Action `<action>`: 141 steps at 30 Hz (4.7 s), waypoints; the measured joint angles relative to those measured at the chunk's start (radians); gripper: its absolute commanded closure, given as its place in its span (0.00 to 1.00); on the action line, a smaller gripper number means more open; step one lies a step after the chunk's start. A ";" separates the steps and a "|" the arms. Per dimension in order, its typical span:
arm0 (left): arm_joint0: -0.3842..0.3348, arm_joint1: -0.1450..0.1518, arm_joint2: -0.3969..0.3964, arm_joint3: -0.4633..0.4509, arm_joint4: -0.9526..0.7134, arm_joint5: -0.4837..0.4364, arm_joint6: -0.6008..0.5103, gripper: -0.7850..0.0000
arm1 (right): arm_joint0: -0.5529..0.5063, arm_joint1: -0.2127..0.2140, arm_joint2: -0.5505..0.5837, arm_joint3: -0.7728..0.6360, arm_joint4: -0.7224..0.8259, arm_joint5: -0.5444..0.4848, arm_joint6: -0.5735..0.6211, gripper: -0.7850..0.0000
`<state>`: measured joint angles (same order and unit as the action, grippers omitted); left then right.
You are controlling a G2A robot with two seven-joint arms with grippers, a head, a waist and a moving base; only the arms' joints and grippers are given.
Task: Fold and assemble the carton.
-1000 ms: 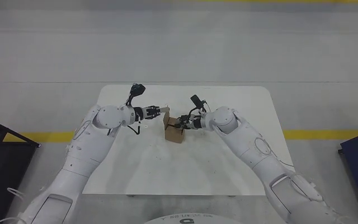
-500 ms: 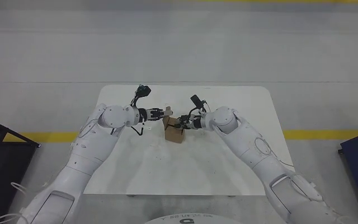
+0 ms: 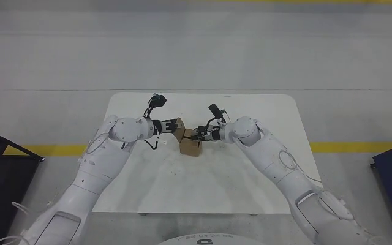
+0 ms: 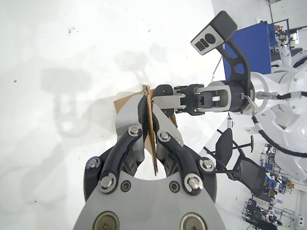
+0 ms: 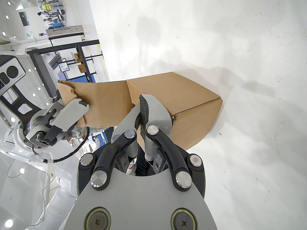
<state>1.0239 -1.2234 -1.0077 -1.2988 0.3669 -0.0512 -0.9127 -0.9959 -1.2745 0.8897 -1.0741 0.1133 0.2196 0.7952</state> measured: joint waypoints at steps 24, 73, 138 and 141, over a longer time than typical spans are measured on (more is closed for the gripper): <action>0.123 0.044 -0.114 -0.144 0.021 -0.052 0.028 0.62 | 0.000 0.000 0.000 0.000 0.000 0.000 0.000 1.00; 0.068 0.031 0.021 -0.178 0.093 -0.031 0.040 0.00 | -0.072 0.023 0.065 -0.076 0.027 -0.135 0.042 1.00; 0.335 0.124 -0.266 -0.232 0.023 -0.172 0.084 0.00 | -0.209 0.099 0.194 -0.240 -0.006 -0.137 0.104 1.00; 0.319 0.124 -0.272 -0.191 0.006 -0.127 0.069 0.00 | -0.203 0.096 0.181 -0.241 0.005 -0.148 0.114 1.00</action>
<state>1.3430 -1.0990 -1.2801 -1.4898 0.3725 -0.1781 -0.8436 -1.1989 -1.1788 1.0710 -1.3154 0.1180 0.0719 0.9090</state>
